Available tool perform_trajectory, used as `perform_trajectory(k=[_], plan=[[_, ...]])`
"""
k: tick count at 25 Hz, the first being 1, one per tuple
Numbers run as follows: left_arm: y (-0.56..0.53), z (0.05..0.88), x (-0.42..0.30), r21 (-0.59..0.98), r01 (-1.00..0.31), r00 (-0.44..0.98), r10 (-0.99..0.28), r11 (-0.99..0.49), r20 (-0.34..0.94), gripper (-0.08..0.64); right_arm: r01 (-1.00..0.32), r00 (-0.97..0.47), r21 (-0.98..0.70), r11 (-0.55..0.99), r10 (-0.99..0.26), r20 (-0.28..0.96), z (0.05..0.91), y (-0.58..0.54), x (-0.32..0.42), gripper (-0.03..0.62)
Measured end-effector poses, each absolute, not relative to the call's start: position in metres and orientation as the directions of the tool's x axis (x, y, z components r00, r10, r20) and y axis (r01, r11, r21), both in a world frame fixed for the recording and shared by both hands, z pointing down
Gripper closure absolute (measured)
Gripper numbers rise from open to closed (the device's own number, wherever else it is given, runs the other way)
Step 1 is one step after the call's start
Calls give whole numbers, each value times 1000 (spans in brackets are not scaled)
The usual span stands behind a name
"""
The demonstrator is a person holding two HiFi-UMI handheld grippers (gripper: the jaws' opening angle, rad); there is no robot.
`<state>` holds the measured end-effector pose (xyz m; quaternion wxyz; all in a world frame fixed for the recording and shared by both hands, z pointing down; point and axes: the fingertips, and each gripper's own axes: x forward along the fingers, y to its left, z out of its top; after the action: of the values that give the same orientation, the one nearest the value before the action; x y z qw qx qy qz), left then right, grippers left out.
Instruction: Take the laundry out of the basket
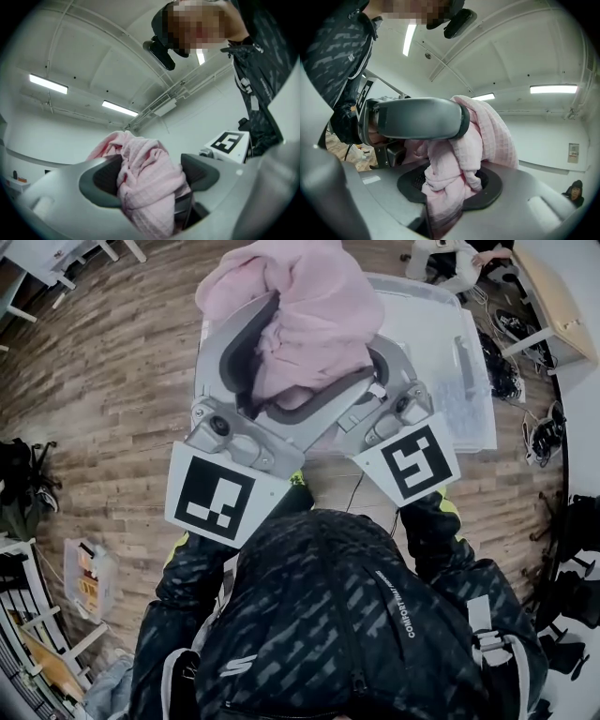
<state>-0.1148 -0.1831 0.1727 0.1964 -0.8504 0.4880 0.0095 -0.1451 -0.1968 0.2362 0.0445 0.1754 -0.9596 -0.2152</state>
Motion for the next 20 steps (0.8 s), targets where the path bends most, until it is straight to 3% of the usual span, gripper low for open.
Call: perform_trajectory(k=[13,20], plan=[[-19,144,15,-452,-810,520,-814,-374,-258,175,-344,-938,446,826,-328,-115,205,-39,-23,453],[75,151,57,-433,-829,487,-837,-354,-249,175,-314,-949,415,854,-293,-115,211,58,19,452]])
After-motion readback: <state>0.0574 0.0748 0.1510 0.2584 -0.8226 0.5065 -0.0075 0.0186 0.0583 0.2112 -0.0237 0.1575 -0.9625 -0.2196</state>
